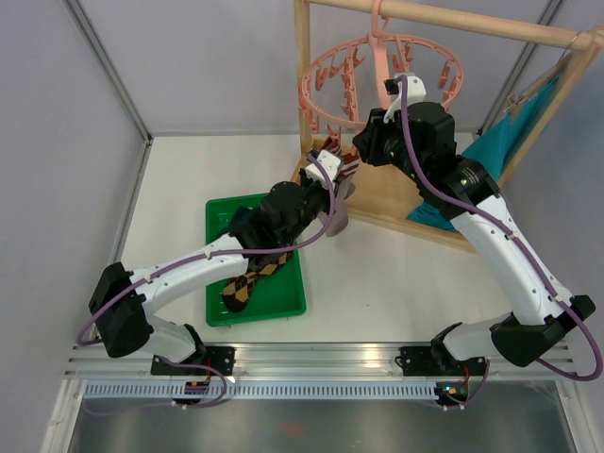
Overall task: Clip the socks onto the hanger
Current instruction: Open the clamp at the hanger, then clamp the sock onto the hanger.
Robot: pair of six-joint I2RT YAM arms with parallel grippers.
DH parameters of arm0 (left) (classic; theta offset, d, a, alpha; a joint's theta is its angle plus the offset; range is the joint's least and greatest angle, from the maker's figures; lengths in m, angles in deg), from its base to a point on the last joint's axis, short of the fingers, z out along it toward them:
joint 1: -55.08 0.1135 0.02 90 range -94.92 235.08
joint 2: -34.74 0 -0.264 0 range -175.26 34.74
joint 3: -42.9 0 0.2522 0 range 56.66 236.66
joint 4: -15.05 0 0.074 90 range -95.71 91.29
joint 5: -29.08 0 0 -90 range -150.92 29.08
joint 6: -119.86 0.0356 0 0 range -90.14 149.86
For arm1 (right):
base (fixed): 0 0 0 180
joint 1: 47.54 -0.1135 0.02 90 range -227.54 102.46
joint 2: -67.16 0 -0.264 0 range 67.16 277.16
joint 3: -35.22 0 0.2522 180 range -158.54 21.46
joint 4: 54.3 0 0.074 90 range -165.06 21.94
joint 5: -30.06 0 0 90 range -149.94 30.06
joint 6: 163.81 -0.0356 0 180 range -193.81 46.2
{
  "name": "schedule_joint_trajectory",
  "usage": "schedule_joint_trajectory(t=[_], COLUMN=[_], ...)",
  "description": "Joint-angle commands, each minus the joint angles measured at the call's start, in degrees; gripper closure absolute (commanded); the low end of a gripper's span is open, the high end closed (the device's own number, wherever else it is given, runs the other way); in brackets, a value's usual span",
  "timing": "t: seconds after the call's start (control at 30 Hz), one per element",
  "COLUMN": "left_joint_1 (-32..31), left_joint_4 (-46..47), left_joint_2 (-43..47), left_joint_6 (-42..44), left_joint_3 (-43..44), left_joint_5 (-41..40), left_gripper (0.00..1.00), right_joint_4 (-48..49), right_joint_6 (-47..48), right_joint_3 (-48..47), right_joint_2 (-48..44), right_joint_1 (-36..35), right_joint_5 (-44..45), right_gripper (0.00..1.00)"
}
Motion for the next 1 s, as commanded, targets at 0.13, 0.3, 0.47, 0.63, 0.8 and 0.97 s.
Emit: schedule_joint_trajectory(t=[0.13, 0.3, 0.47, 0.63, 0.8, 0.97], left_joint_1=[-0.1, -0.1, -0.2, -0.1, -0.8, -3.1], left_joint_4=[6.8, 8.9, 9.4, 11.2, 13.5, 26.7], left_joint_2=[-0.2, -0.4, -0.4, 0.8, 1.3, 1.2], left_joint_6=[5.3, 6.1, 6.6, 6.9, 9.1, 15.5], left_joint_3=[-1.4, -2.1, -2.8, -5.0, -6.9, -11.4], left_joint_5=[-1.3, -0.9, -0.5, 0.5, -0.4, -5.4], left_gripper=[0.98, 0.98, 0.98, 0.98, 0.98, 0.98], right_joint_4=[2.4, 1.9, 0.9, 0.3, 0.1, -0.4], right_joint_6=[-0.7, -1.6, -2.3, -2.6, -3.3, -4.0], right_joint_3=[-1.9, -2.2, -2.9, -3.4, -3.7, -4.5], right_joint_2=[0.3, 0.7, 1.2, 1.5, 1.9, 2.6], right_joint_1=[0.0, 0.0, 0.0, 0.0, -0.1, 0.0], right_joint_5=[1.0, 2.1, 3.8, 5.1, 5.5, 5.5], right_gripper=[1.0, 1.0, 1.0, 1.0, 1.0, 1.0])
